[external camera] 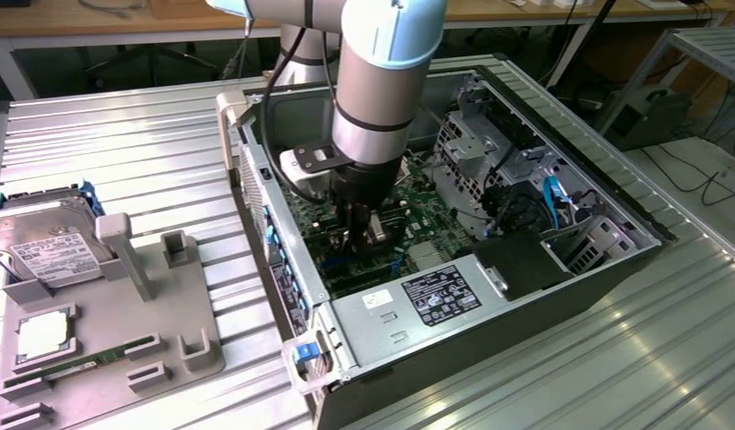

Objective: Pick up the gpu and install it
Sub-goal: 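Insert the gpu into the slot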

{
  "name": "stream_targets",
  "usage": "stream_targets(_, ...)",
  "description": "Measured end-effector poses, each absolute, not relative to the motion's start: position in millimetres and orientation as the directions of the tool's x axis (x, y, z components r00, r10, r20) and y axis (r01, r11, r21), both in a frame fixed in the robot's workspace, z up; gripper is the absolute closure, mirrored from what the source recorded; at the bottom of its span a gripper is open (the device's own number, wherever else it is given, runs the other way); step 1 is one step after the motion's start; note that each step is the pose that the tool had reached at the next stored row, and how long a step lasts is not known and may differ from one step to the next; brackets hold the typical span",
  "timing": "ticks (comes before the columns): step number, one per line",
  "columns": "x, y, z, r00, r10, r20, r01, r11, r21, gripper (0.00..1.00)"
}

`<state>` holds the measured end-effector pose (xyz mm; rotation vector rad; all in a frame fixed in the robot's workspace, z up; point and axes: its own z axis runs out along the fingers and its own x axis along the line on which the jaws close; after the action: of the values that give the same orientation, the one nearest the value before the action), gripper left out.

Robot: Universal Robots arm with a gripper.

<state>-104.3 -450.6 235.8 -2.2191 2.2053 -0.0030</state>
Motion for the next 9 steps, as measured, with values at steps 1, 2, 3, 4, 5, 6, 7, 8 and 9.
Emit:
stream_targets(1,-104.3,-450.6,236.8,0.006,-1.0,-0.008,-1.0,-0.006,-0.011,0.58)
stream_targets(2,-104.4,-450.5,237.6,0.006,-1.0,-0.008,-1.0,-0.006,-0.012,0.58)
stream_targets(3,-104.3,-450.5,238.4,0.006,-1.0,-0.008,-1.0,-0.006,-0.013,0.58)
stream_targets(4,-104.3,-450.5,239.1,0.006,-1.0,-0.008,-1.0,-0.006,-0.015,0.58)
stream_targets(5,-104.4,-450.5,239.4,0.006,-1.0,-0.008,-1.0,-0.006,-0.016,0.58)
stream_targets(6,-104.5,-450.5,239.3,0.006,-1.0,-0.008,-1.0,-0.006,-0.016,0.58)
stream_targets(7,-104.7,-450.5,239.4,0.006,-1.0,-0.008,-1.0,-0.006,-0.017,0.58)
stream_targets(8,-104.9,-450.5,239.4,0.006,-1.0,-0.008,-1.0,-0.006,-0.017,0.58)
stream_targets(9,-105.1,-450.5,239.5,0.006,-1.0,-0.008,-1.0,-0.006,-0.017,0.59)
